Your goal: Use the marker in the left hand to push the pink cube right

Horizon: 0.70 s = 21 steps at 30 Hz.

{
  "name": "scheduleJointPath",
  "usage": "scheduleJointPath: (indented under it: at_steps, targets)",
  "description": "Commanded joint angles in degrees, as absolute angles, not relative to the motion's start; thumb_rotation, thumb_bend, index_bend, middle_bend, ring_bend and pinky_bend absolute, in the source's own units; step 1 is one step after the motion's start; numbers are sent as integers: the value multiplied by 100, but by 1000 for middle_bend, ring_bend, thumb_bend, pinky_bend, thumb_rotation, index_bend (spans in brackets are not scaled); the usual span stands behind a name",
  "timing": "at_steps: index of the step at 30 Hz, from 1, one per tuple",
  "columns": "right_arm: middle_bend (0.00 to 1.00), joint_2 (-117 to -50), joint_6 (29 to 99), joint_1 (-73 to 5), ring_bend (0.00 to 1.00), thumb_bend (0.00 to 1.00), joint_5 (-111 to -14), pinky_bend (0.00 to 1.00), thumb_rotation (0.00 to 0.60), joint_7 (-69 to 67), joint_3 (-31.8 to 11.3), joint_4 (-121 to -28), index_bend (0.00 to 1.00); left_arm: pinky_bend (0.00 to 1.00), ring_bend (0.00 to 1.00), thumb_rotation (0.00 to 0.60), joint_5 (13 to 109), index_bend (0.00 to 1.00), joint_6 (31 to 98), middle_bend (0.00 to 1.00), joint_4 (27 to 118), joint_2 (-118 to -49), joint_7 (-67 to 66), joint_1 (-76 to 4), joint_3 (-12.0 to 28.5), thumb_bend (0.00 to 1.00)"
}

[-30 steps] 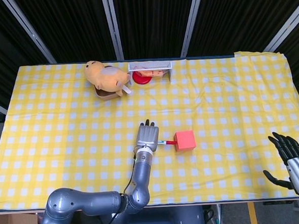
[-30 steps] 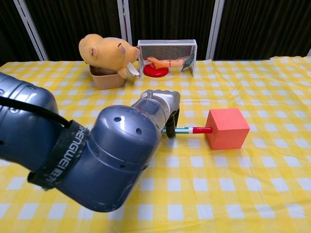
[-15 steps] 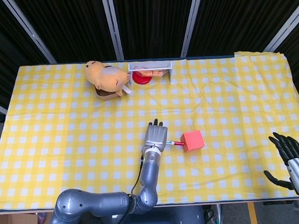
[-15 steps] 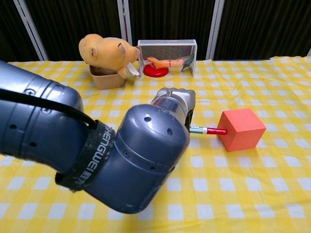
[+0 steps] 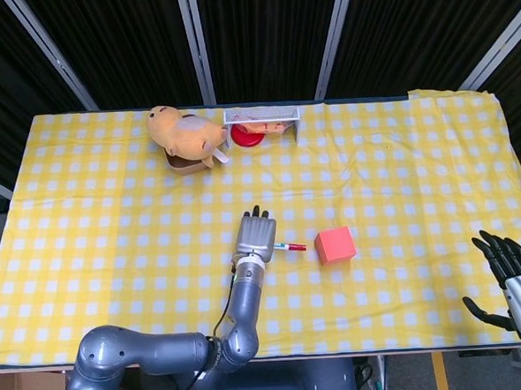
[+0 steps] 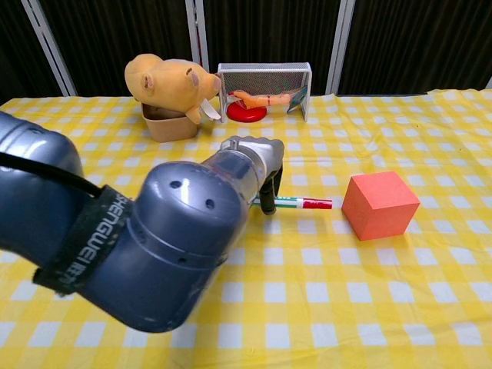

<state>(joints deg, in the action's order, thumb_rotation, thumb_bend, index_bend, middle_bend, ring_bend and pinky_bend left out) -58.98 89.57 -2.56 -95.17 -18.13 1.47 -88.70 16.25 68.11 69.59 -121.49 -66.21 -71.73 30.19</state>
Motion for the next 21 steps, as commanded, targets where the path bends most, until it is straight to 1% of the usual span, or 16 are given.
scheduleJointPath:
  at_steps: [1, 4, 5, 8, 11, 14, 21]
  targets:
    - [0, -5894, 8946, -254, 0, 321, -9500, 0, 600, -1817, 145, -8869, 0, 202, 79, 600, 1882, 616, 6935, 185, 7546, -11669, -6438, -6742, 2701, 503]
    - [0, -5895, 8955, -252, 0, 320, -9495, 0, 600, -1807, 135, -8876, 0, 201, 79, 600, 2067, 612, 7016, 185, 8194, -11142, -6328, -6352, 2404, 494]
    - [0, -5901, 8934, -258, 0, 320, -9499, 0, 600, -1774, 140, -8875, 0, 201, 79, 600, 2142, 612, 7166, 185, 8621, -10734, -6253, -6038, 2194, 490]
    - [0, -5911, 8917, -263, 0, 321, -9497, 0, 600, -1728, 140, -8890, 0, 201, 79, 600, 2335, 611, 7124, 185, 9246, -10162, -6096, -5692, 1896, 481]
    - [0, -5920, 8913, -266, 0, 320, -9507, 0, 600, -1688, 139, -8897, 0, 201, 79, 600, 2433, 609, 7085, 184, 9546, -9797, -5964, -5484, 1698, 480]
    - [0, -5939, 8876, -281, 0, 320, -9498, 0, 600, -1629, 136, -8908, 0, 201, 79, 600, 2648, 607, 7146, 181, 9900, -9296, -5623, -5062, 1319, 480]
    - [0, -5954, 8835, -294, 0, 320, -9498, 0, 600, -1563, 140, -8930, 0, 198, 79, 600, 2940, 584, 7069, 172, 9975, -8912, -5152, -4714, 985, 461]
